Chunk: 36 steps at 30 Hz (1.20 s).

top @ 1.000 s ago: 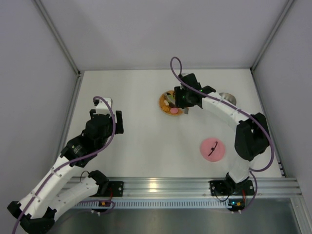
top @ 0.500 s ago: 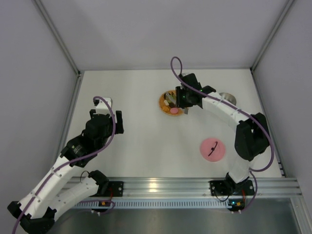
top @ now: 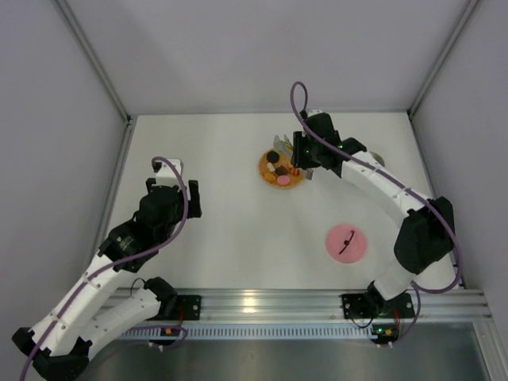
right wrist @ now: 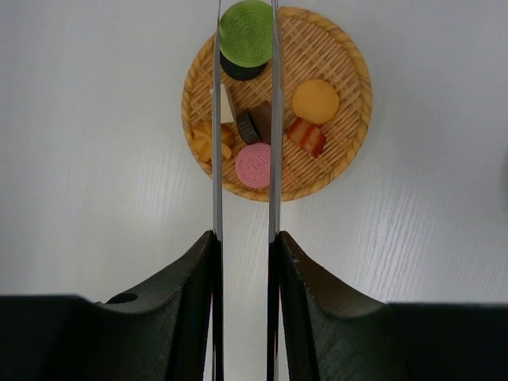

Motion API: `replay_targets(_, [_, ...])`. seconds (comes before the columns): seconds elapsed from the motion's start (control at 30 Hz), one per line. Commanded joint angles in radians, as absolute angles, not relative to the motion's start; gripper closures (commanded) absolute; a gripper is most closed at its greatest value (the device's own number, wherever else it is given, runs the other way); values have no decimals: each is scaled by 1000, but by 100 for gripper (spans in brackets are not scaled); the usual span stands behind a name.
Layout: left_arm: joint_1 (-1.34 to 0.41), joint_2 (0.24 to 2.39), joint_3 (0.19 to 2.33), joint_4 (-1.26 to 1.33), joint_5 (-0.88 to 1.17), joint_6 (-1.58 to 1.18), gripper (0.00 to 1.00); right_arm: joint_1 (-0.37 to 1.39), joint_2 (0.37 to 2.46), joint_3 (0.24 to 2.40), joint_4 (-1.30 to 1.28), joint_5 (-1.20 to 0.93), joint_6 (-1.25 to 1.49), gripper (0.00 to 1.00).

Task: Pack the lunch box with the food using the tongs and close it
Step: Pick up the fake food from the plate, then place the fake food in the packing box.

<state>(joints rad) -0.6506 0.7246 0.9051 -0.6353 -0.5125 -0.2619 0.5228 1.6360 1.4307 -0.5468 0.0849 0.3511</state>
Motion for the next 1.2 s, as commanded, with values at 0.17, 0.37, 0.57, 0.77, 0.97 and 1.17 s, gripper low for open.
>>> replay_targets(0.17, [-649,713,899,-601,-511,-255,25,448,1442,1361,-551,129,348,69])
replay_targets(0.37, [-649,710,900,-601,-508,-255,25,313,1226,1200,-591,164,357,69])
replay_targets(0.57, [-649,710,899,-601,-503,-255,25,181,1042,1052,-644,219,356,67])
replay_targets(0.77, [-649,712,899,-601,-505,-255,25,160,983,1012,-677,284,347,65])
replay_targets(0.97, [-649,712,899,-601,-511,-256,25,123,1020,973,-646,301,342,65])
replay_targets(1.17, [-649,715,899,-601,-511,-255,25,112,1063,973,-614,305,350,65])
